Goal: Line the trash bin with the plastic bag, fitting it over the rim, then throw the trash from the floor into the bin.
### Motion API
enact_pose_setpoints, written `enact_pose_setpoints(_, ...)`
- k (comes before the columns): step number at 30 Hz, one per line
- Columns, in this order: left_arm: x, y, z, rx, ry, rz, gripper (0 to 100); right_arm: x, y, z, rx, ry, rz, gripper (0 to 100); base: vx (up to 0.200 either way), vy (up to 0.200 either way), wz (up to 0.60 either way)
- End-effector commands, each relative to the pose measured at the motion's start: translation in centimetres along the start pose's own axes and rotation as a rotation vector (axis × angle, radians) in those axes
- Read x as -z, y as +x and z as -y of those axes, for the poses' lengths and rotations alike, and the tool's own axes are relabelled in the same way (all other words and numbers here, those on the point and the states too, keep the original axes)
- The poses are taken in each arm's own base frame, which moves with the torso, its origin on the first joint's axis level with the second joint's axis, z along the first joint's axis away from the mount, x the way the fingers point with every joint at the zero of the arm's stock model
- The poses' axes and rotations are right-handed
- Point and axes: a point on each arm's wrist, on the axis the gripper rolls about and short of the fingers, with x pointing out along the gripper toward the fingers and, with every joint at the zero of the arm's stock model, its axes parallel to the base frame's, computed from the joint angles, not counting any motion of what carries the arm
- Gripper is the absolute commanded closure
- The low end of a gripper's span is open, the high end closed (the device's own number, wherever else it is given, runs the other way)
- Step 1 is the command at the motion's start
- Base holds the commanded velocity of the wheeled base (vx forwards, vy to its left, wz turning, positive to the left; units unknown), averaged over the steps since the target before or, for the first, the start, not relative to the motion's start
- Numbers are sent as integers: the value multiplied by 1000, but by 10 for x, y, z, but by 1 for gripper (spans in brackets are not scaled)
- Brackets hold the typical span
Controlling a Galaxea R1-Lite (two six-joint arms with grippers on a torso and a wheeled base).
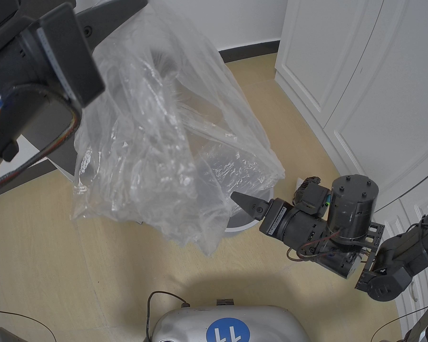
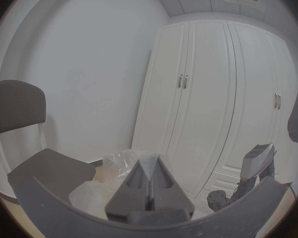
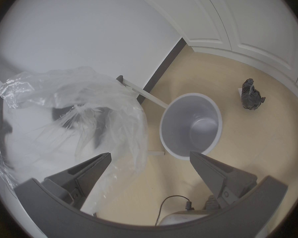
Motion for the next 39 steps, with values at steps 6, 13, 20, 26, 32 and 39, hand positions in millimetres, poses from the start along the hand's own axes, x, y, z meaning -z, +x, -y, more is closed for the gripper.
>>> enact_pose_setpoints(6, 0, 3, 1, 2, 1, 2, 100, 40, 25, 6, -12, 24, 55, 0, 0, 0, 0)
enact_pose_setpoints(13, 0, 4, 2, 2, 3, 1, 100, 41, 16, -3, -44, 21, 52, 0, 0, 0, 0)
enact_pose_setpoints(20, 1, 3, 2, 4, 3, 1, 100, 37, 16, -5, -52, 26, 69, 0, 0, 0, 0)
enact_pose_setpoints(26, 0, 4, 2, 4, 2, 6, 100, 36, 16, -7, -59, 29, 106, 0, 0, 0, 0)
enact_pose_setpoints(32, -1, 3, 1, 3, 0, 12, 100, 33, 17, -6, -57, 31, 116, 0, 0, 0, 0)
enact_pose_setpoints(39, -2, 3, 1, 2, 1, 15, 100, 31, 18, -5, -51, 32, 126, 0, 0, 0, 0)
